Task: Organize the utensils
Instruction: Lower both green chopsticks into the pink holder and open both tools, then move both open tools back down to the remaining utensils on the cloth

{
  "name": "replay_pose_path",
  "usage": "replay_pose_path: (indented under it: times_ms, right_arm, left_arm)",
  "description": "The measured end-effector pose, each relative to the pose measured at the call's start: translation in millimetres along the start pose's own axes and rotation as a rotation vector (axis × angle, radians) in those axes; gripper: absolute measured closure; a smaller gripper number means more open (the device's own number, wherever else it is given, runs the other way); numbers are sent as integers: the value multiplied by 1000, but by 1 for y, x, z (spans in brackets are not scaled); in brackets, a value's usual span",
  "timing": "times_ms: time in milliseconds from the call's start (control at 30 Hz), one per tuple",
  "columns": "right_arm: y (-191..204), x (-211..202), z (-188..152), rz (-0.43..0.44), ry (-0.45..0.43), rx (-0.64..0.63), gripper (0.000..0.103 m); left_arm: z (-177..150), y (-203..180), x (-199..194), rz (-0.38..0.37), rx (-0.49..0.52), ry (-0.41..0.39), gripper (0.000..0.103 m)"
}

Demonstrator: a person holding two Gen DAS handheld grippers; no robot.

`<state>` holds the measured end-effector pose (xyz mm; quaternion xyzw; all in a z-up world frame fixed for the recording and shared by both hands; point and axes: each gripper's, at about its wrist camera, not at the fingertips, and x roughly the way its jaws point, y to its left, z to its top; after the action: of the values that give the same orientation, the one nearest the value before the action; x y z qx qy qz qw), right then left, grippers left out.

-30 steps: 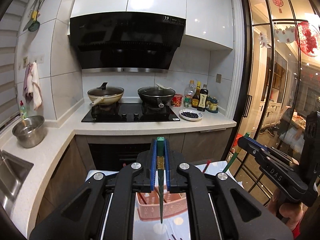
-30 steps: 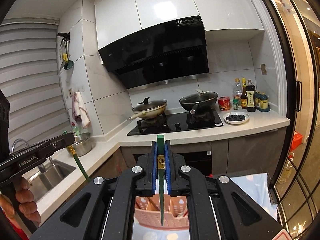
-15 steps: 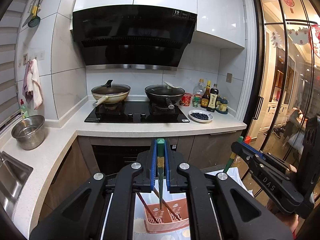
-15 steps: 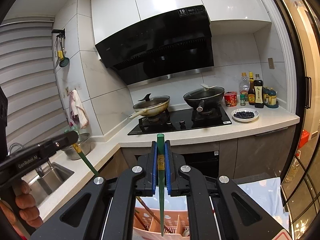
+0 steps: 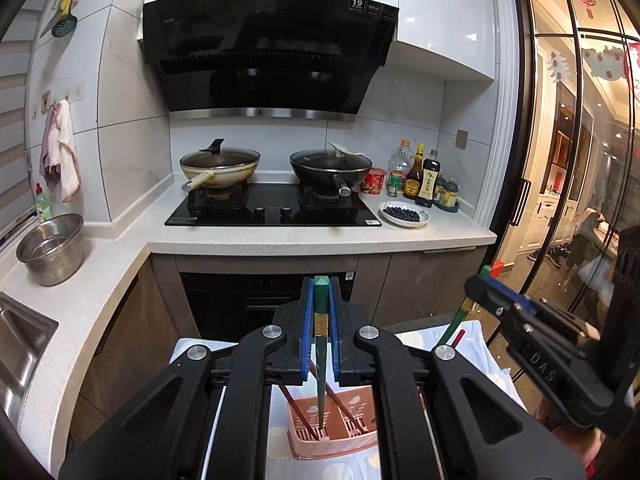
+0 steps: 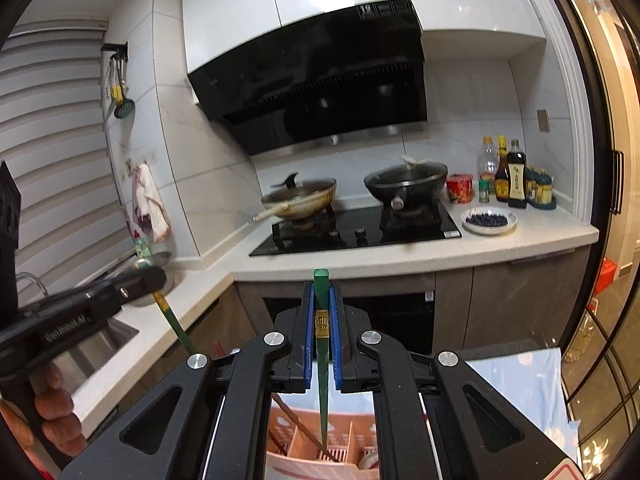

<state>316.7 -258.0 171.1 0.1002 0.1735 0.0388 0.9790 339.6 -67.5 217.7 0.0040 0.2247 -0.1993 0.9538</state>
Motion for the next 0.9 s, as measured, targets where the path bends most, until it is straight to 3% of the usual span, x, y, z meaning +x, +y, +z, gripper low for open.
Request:
replay_pose_path:
  times_ms: [233,300,367,400,467,900]
  right_arm:
    - [-12,10,-22,-19,60,22,95]
    - [-15,8,-27,-29,56,36,90]
    - [-18,5,-30,-31,54,50,80]
    - [-20,4,-31,-33,52,54,79]
    - [-19,-1,-33,-38,48,50,79]
    - [-19,-36,-74,-48,101,31,79]
  left_arm:
    - [-11,3,6,13,-14,28,96]
    - [-13,5,6,26,-16,27,94]
    - [-15,6,5,32,-23,31,84]
    - [-17,7,5,36,-27,31,75]
    - [-20,9,2,46,-31,31,69]
    - [-60,20,-15,43,-58,77,69]
